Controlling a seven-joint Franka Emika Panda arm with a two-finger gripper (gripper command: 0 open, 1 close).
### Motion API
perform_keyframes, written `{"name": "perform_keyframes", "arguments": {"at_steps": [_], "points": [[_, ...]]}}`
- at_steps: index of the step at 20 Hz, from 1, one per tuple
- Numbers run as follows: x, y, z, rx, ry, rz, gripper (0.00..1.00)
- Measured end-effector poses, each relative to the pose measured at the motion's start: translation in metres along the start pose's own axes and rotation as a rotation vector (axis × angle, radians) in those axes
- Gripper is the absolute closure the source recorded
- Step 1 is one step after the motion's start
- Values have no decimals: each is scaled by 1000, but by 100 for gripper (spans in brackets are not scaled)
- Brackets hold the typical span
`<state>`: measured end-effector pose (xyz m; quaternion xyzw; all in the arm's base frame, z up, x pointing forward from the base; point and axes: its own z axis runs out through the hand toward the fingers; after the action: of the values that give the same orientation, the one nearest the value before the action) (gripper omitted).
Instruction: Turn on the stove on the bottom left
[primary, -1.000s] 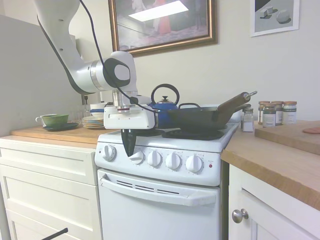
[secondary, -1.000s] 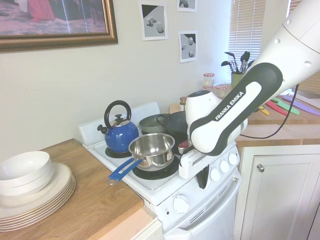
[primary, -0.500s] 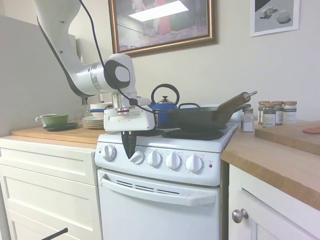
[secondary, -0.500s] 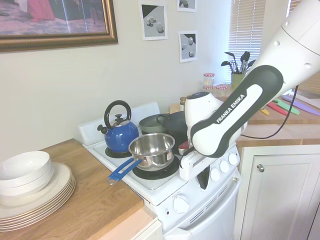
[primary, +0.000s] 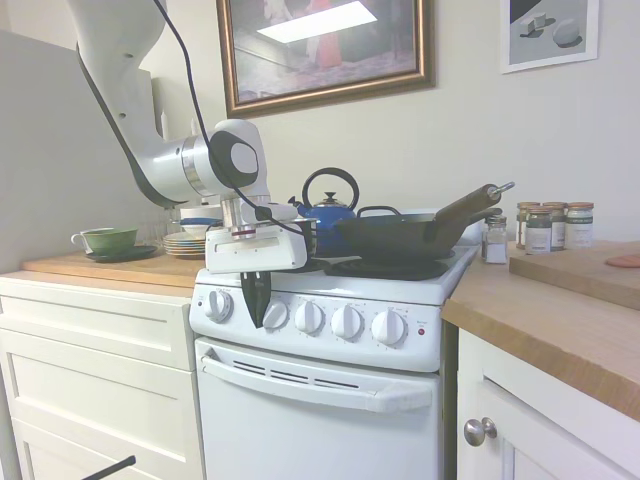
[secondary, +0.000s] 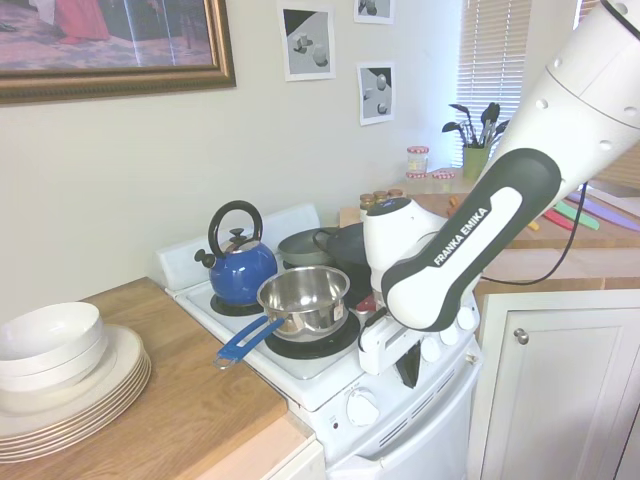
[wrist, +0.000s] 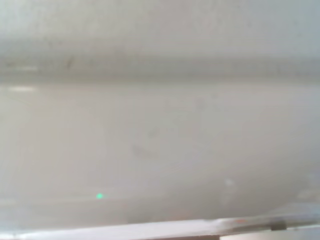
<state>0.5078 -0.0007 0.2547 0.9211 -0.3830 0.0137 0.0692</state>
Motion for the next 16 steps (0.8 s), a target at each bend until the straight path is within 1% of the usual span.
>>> {"name": "perform_keyframes", "arguments": {"at_steps": [10, 16], "points": [[-10, -6, 7, 7, 1, -21, 100], [-22, -15, 1, 18, 9, -50, 100]]}}
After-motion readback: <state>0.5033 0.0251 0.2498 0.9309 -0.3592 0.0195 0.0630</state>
